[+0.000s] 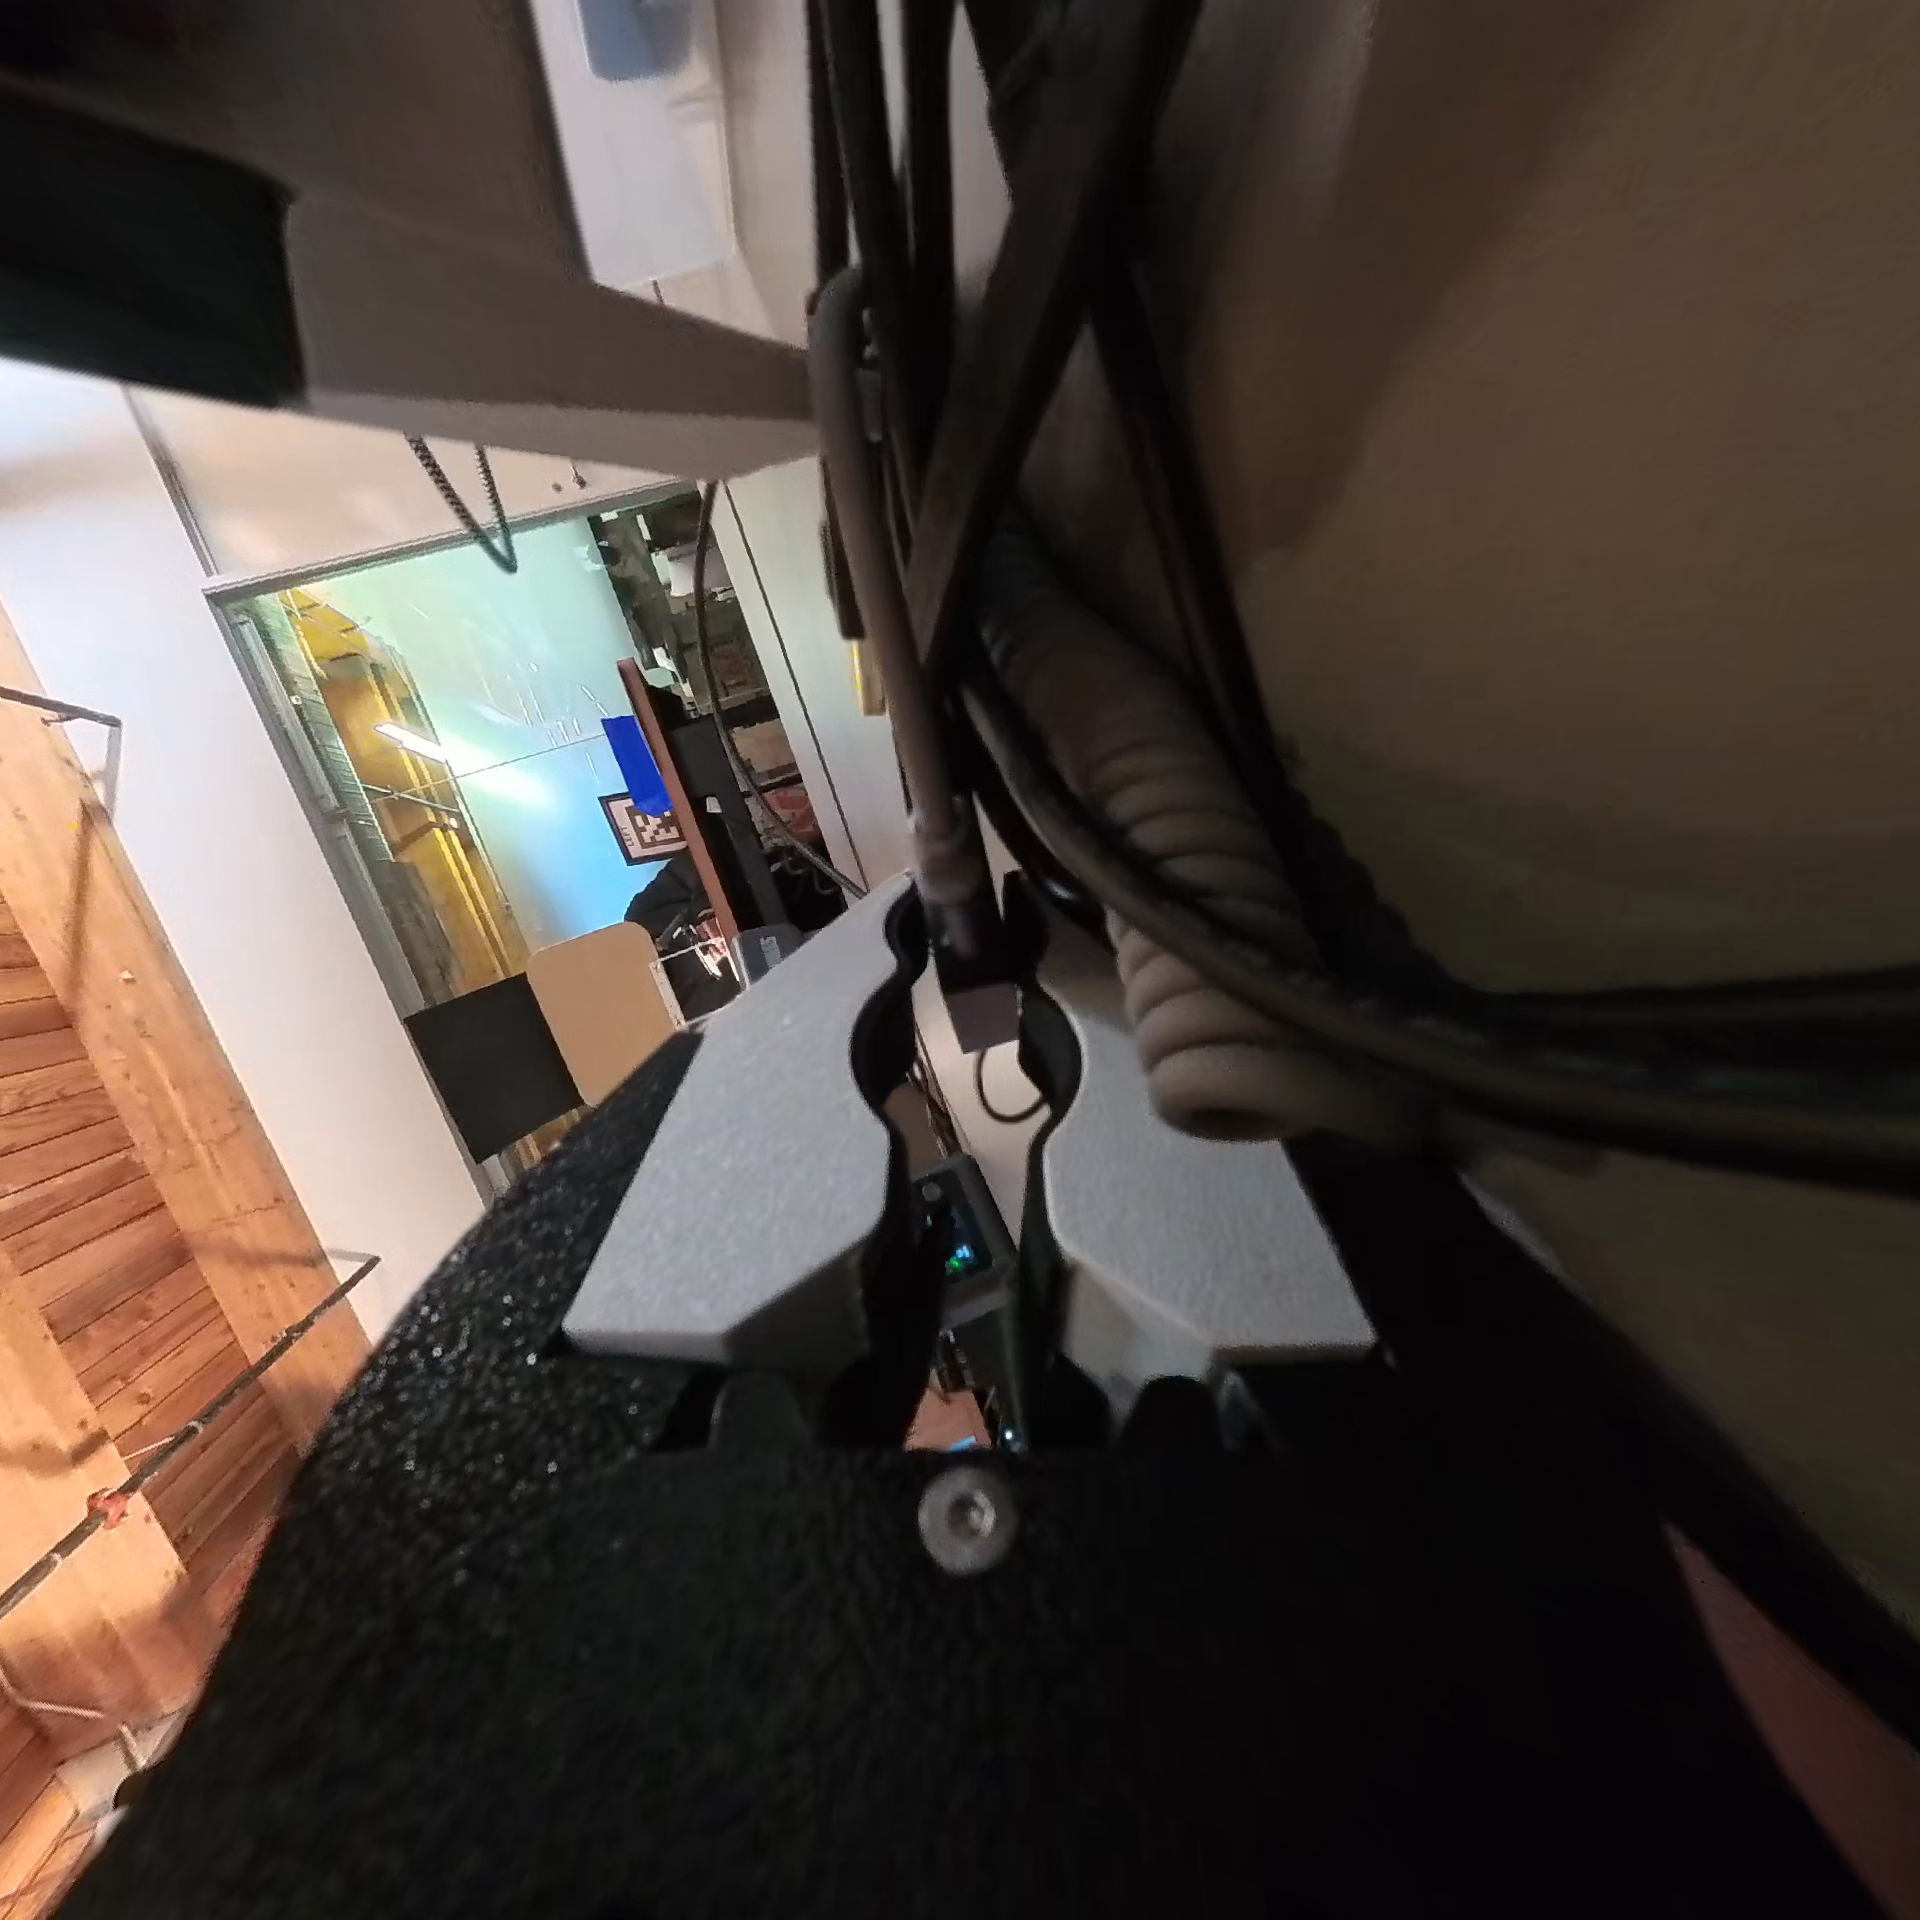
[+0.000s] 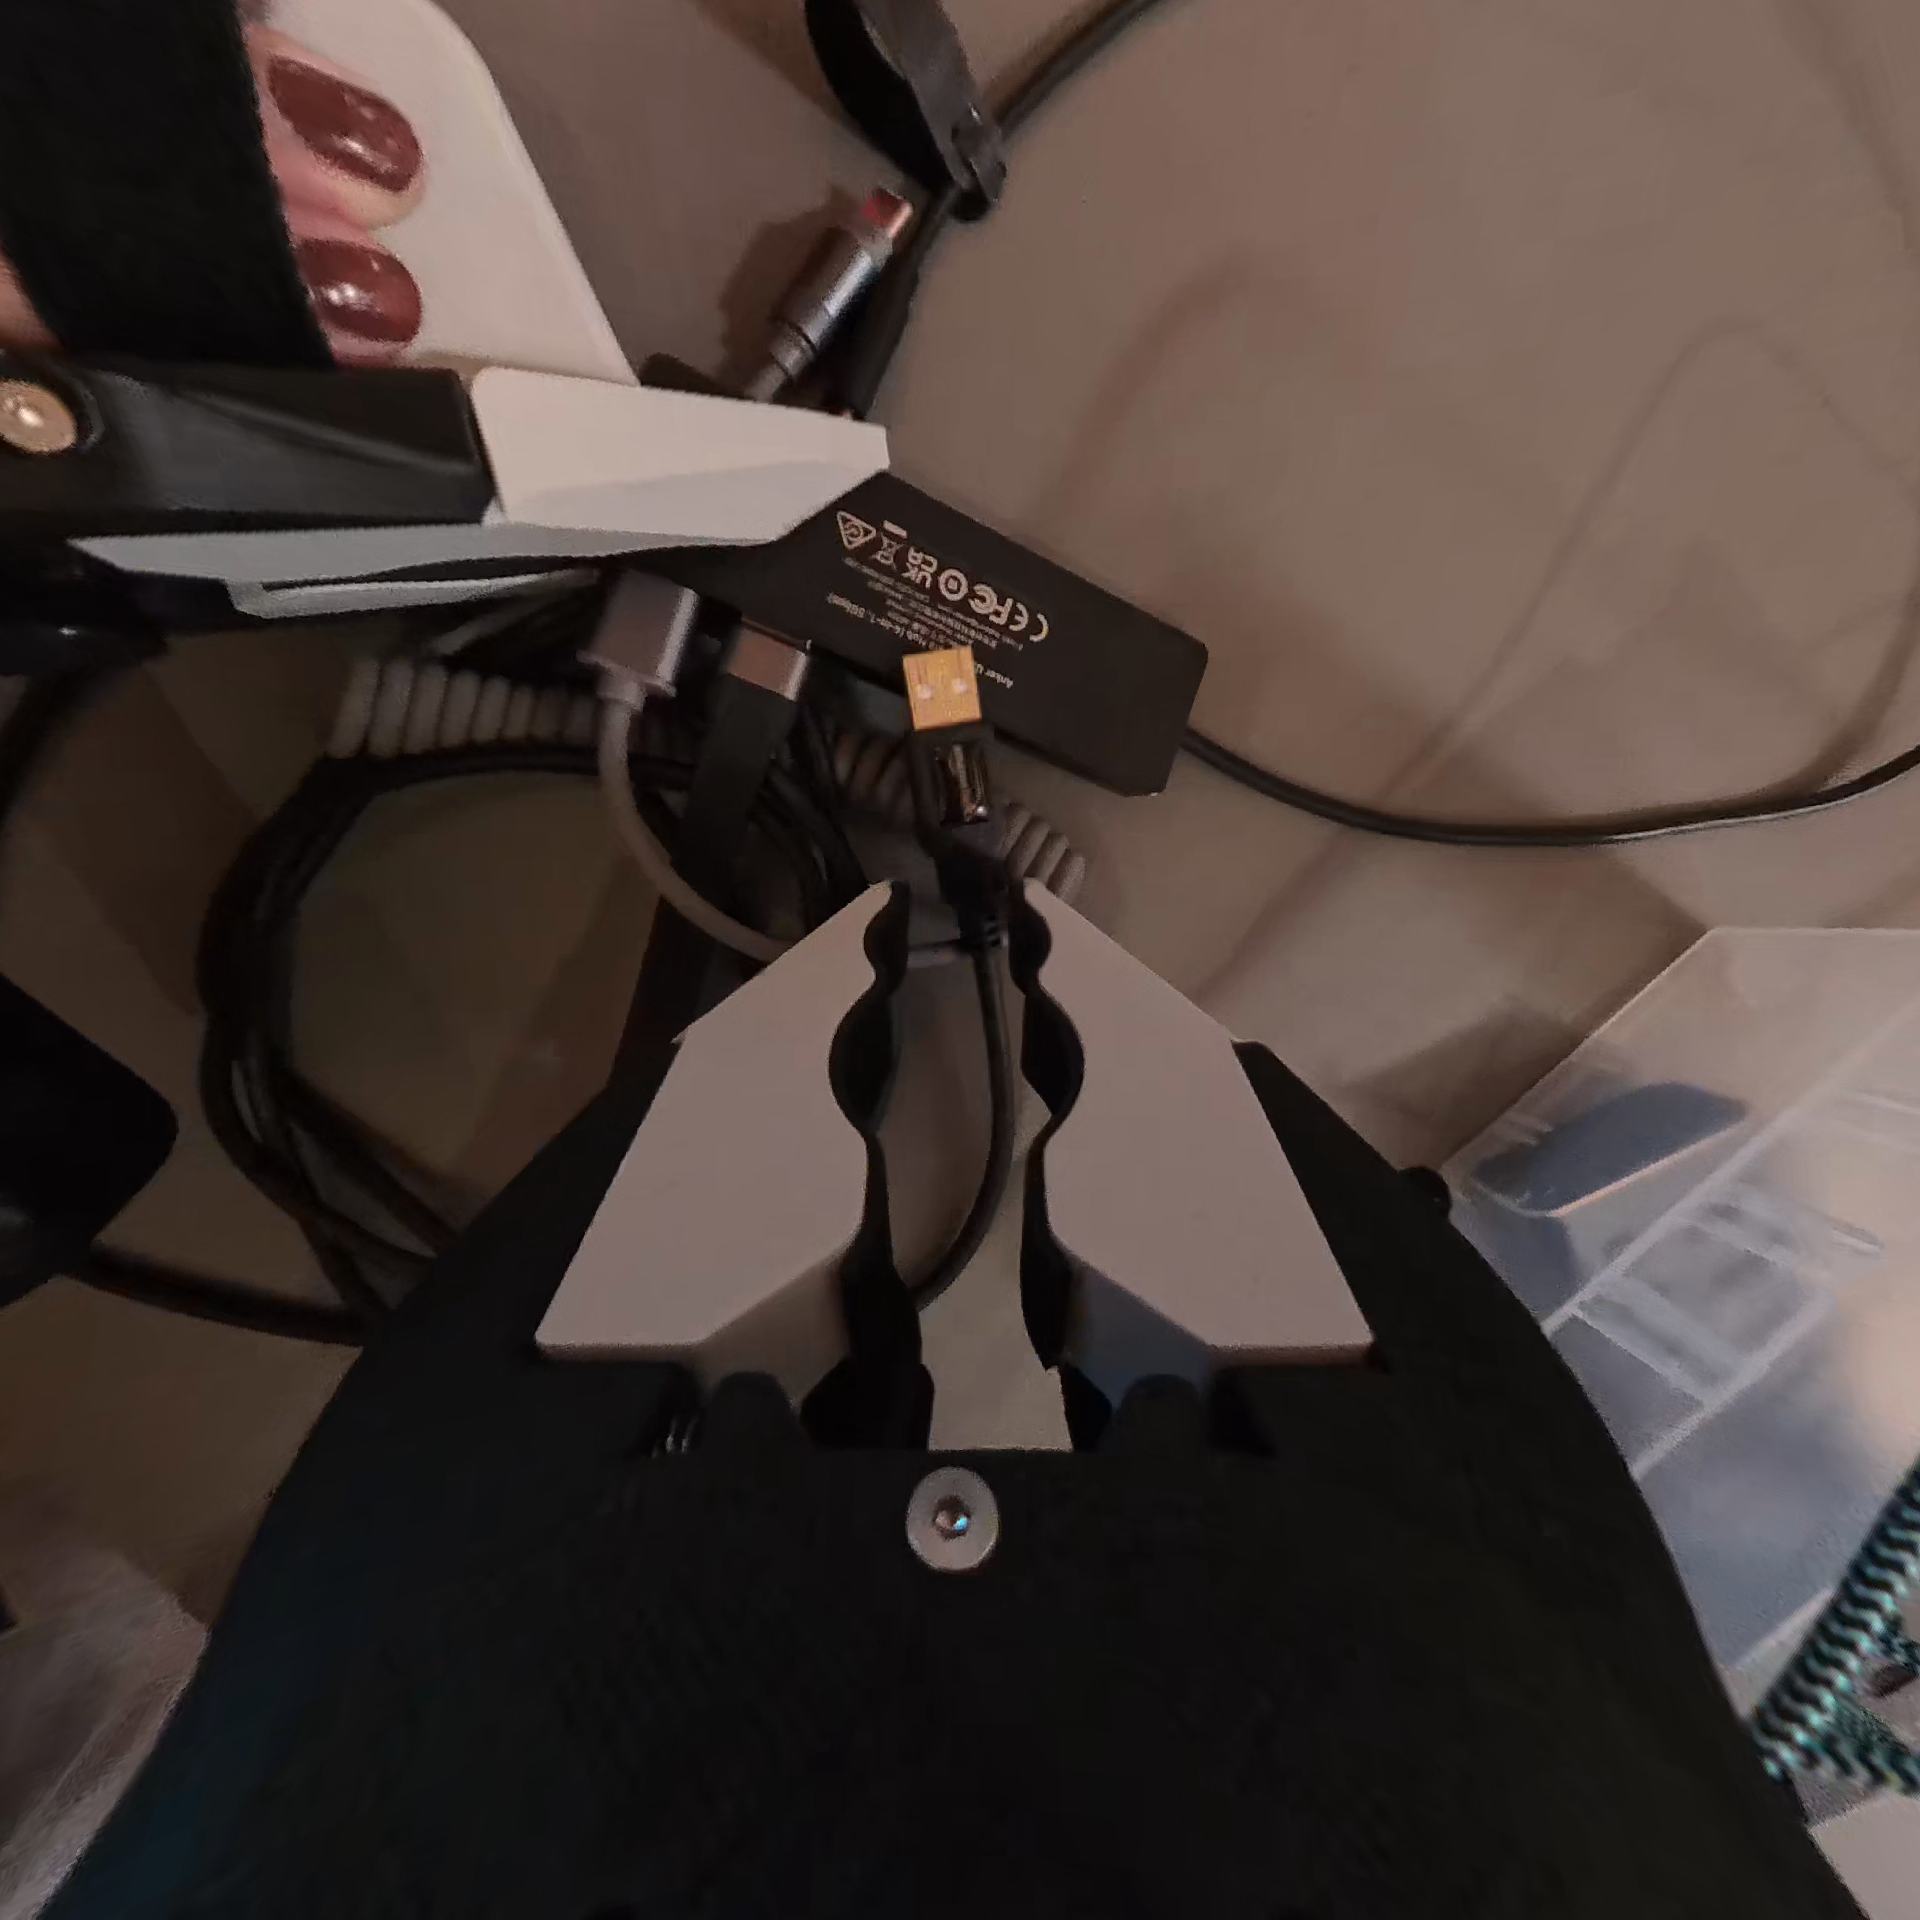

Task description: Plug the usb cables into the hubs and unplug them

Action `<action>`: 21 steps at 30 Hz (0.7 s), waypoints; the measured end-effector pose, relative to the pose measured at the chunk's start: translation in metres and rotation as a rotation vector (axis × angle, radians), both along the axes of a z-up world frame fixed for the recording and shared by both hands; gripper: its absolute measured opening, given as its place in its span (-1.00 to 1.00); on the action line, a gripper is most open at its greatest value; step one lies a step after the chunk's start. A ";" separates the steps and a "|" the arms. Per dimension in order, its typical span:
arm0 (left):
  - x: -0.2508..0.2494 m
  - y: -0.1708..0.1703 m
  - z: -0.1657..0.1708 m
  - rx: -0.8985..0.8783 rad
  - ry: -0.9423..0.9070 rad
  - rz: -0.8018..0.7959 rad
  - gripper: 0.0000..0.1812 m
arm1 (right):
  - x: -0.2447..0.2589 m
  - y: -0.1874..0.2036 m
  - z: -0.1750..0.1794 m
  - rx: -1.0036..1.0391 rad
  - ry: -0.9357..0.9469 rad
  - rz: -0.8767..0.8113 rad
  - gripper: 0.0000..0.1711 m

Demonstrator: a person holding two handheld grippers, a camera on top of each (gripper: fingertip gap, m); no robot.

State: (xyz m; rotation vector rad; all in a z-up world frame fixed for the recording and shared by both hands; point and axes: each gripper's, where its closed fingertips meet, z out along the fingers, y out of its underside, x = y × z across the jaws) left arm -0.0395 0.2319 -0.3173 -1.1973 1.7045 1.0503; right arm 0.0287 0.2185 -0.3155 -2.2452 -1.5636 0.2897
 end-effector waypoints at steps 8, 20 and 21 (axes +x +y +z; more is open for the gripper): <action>-0.007 -0.007 -0.001 -0.002 0.004 0.003 -0.88 | -0.005 0.005 0.002 0.136 0.008 0.049 -0.72; -0.015 -0.018 0.001 -0.104 -0.149 0.268 -0.89 | -0.008 -0.006 0.000 0.174 -0.069 0.039 -0.87; -0.013 -0.019 0.002 -0.085 -0.122 0.267 -0.89 | -0.008 -0.009 0.000 0.141 -0.075 0.022 -0.87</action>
